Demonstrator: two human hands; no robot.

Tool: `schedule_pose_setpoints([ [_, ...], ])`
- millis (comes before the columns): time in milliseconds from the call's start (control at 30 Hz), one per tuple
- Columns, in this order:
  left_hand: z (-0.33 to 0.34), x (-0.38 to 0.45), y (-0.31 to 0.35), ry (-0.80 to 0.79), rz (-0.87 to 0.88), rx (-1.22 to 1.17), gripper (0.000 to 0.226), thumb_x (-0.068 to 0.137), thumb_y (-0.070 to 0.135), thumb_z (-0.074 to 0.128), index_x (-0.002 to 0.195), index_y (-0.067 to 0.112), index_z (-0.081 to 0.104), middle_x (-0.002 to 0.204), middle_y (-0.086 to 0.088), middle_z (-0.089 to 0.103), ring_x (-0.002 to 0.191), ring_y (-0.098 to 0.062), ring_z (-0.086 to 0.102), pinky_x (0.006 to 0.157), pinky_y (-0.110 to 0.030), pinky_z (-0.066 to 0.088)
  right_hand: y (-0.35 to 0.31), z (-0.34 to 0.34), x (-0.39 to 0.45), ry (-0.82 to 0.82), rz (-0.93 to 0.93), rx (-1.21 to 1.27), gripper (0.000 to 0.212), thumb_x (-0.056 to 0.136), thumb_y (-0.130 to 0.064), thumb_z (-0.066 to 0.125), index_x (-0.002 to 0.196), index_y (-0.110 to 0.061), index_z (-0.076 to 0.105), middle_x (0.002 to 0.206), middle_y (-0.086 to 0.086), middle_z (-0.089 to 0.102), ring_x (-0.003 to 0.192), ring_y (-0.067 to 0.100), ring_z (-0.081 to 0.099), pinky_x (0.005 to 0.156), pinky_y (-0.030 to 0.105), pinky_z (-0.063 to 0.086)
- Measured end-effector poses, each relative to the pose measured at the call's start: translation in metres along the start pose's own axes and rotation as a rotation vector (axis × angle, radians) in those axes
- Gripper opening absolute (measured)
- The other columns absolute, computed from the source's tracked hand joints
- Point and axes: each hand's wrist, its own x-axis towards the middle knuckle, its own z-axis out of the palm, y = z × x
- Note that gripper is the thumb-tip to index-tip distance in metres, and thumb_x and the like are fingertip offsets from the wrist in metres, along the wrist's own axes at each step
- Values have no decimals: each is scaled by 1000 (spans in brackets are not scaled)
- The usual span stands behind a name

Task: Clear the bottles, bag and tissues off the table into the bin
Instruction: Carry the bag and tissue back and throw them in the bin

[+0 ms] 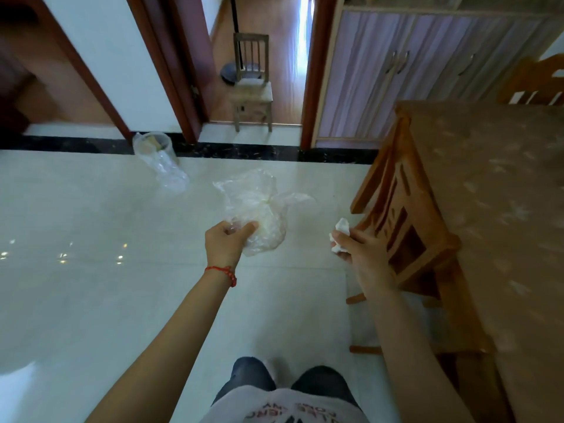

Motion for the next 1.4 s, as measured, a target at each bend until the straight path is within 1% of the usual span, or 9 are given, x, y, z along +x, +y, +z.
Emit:
schedule_pose_setpoints([
  [133, -5, 27, -1, 33, -11, 0, 52, 71, 10, 76, 50, 14, 28, 53, -2, 27, 45, -6, 31, 45, -15, 29, -1, 19, 20, -23, 4, -16, 9, 78, -7, 69, 72, -14, 68, 73, 8, 64, 73, 18, 61, 74, 31, 51],
  [267, 5, 58, -3, 52, -42, -33, 47, 69, 11, 77, 54, 13, 32, 60, -4, 32, 60, -19, 33, 57, -28, 32, -12, 29, 50, -24, 26, 13, 13, 78, -7, 69, 69, -16, 67, 73, 7, 63, 74, 17, 60, 76, 31, 52],
  [433, 41, 106, 8, 43, -43, -26, 49, 69, 11, 77, 53, 14, 31, 60, -5, 31, 60, -19, 32, 55, -28, 30, -30, 38, 109, -36, 23, 5, 5, 79, -8, 69, 76, -12, 68, 76, 6, 64, 73, 15, 60, 70, 24, 54],
  [533, 70, 139, 19, 37, -53, -32, 50, 70, 11, 77, 51, 14, 30, 58, -4, 31, 58, -19, 32, 56, -28, 31, -46, 42, 152, -2, 33, -15, 2, 80, -8, 68, 81, -8, 68, 73, 2, 63, 70, 12, 60, 57, 14, 51],
  [667, 111, 182, 43, 38, -52, -1, 53, 71, 10, 76, 50, 15, 27, 54, -4, 28, 53, -18, 30, 54, -26, 30, -73, 46, 209, 4, 37, -37, 4, 80, -9, 67, 77, -12, 67, 74, 0, 63, 72, 13, 61, 61, 14, 53],
  [767, 137, 214, 59, 49, -51, 18, 54, 71, 11, 76, 49, 15, 27, 53, -3, 28, 53, -17, 29, 54, -26, 30, -89, 50, 247, -10, 25, -108, 5, 82, -10, 66, 77, -12, 66, 70, -3, 60, 67, 9, 58, 55, 9, 50],
  [967, 173, 280, 81, 42, -74, 32, 54, 72, 13, 76, 51, 15, 26, 54, -3, 28, 52, -16, 29, 53, -25, 31, -114, 68, 319, -29, 67, -69, 1, 80, -9, 68, 80, -8, 69, 77, 5, 66, 73, 14, 62, 72, 24, 55],
  [1233, 221, 405, 115, -16, -70, 33, 55, 72, 12, 75, 51, 17, 24, 52, -1, 28, 55, -18, 34, 53, -26, 33, -154, 115, 434, 32, 59, -7, 15, 80, -7, 67, 67, -14, 67, 71, 7, 65, 70, 17, 60, 69, 26, 52],
  [1400, 247, 484, 141, -60, -69, 52, 55, 71, 14, 76, 51, 17, 25, 54, -2, 29, 57, -19, 33, 55, -28, 33, -180, 148, 502, 101, 47, -44, 8, 80, -9, 68, 87, -5, 69, 75, 6, 65, 68, 14, 61, 62, 16, 54],
])
